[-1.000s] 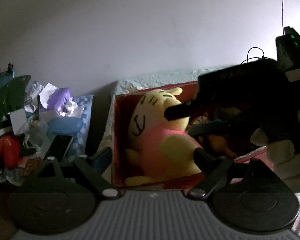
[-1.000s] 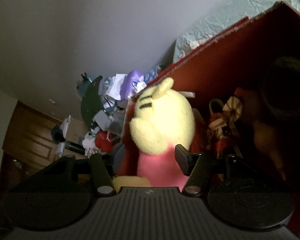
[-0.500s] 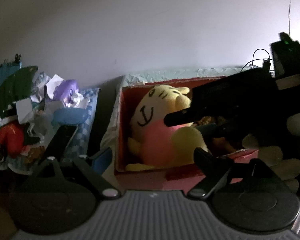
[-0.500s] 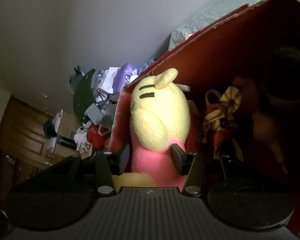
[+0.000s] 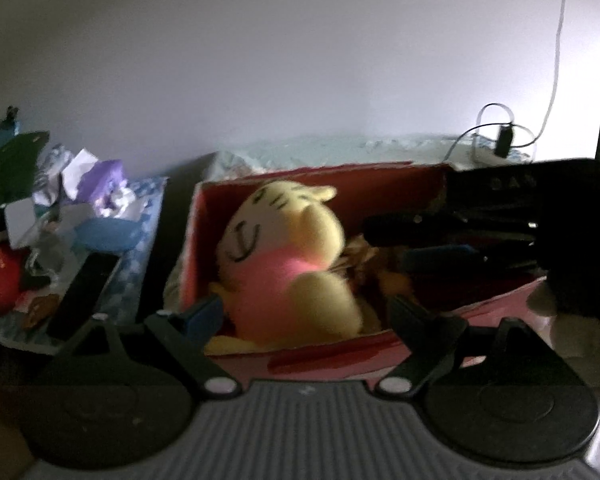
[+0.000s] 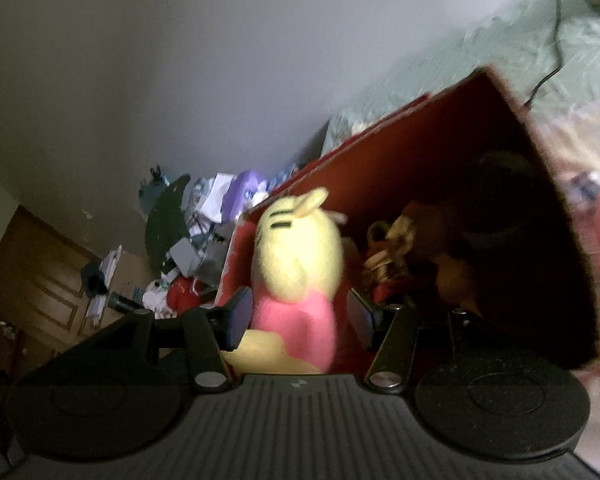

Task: Organize objects
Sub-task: 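Lower the Pooh plush into the red box and open the right gripper, then move the right gripper to the pink-brown teddy bear and grasp it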

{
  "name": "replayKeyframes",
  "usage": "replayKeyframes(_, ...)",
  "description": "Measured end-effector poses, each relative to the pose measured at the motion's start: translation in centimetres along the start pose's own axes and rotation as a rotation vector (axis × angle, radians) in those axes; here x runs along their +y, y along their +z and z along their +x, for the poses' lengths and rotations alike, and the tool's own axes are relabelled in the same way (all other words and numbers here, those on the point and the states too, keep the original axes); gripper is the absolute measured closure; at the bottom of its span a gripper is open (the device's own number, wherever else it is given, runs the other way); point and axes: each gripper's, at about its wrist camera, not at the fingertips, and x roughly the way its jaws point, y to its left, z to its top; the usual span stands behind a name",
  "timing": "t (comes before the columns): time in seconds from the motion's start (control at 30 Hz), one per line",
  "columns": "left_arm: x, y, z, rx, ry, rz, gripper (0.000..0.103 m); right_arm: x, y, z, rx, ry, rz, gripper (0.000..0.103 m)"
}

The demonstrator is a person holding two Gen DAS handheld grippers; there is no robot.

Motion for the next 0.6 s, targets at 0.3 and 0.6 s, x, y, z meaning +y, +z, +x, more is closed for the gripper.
replayKeyframes(0.3,-5.5,1.8,-0.1,0.003,-0.233,0.022,0.010,-4.3,0.8,-8.5,-0.126,-0.047,0.010,0.047)
replayKeyframes(0.6,-16.1,3.2,1.7,0.048,-0.480,0.120,0.007,-10.0,0.8,-18.5,-0.254,-0.206,-0.015,0.047)
